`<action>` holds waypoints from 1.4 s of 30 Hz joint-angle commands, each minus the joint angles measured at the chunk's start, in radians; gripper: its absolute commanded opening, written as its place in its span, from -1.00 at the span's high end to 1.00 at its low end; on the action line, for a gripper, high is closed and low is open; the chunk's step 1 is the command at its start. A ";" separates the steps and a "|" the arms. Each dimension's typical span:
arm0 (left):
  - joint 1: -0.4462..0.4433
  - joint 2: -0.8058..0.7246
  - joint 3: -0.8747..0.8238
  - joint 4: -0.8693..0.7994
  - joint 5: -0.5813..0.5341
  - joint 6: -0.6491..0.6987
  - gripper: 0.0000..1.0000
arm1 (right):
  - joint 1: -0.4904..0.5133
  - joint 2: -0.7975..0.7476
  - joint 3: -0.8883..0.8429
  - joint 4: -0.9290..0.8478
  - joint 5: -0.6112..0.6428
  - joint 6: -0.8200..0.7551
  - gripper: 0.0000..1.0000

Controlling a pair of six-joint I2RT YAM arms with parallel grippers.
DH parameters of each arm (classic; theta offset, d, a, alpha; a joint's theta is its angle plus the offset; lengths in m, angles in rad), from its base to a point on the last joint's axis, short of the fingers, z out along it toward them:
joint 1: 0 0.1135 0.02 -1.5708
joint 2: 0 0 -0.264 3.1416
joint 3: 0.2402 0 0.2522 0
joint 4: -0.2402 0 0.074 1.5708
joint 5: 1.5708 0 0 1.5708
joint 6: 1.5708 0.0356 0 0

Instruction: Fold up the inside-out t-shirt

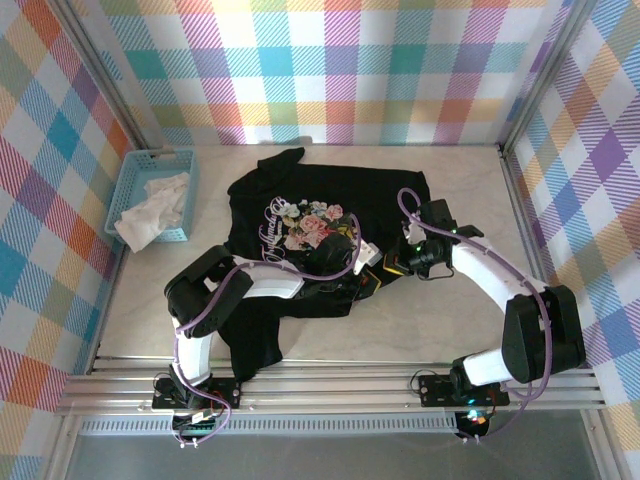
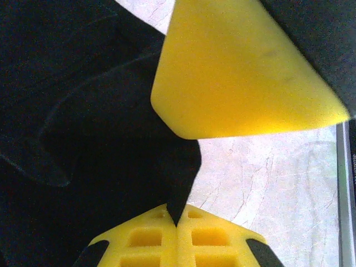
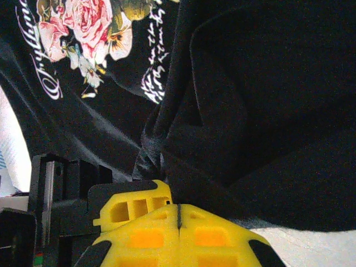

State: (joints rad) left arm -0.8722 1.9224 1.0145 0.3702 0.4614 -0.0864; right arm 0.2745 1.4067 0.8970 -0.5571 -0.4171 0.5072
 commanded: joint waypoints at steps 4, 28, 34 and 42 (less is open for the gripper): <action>0.001 -0.006 -0.023 0.072 0.016 0.013 1.00 | -0.004 -0.043 -0.022 0.025 0.014 0.037 0.65; -0.006 0.005 -0.023 0.061 0.028 0.028 1.00 | 0.012 -0.001 -0.031 0.053 0.076 0.133 0.05; -0.019 0.009 -0.019 0.053 0.019 0.044 1.00 | 0.029 0.027 -0.029 0.051 0.110 0.166 0.05; -0.026 0.015 -0.019 0.050 0.018 0.050 1.00 | 0.045 0.052 -0.027 0.088 0.112 0.193 0.24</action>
State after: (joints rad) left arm -0.8890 1.9236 1.0039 0.4023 0.4694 -0.0586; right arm 0.3149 1.4460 0.8631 -0.4953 -0.3111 0.6777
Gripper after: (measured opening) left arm 0.048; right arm 0.400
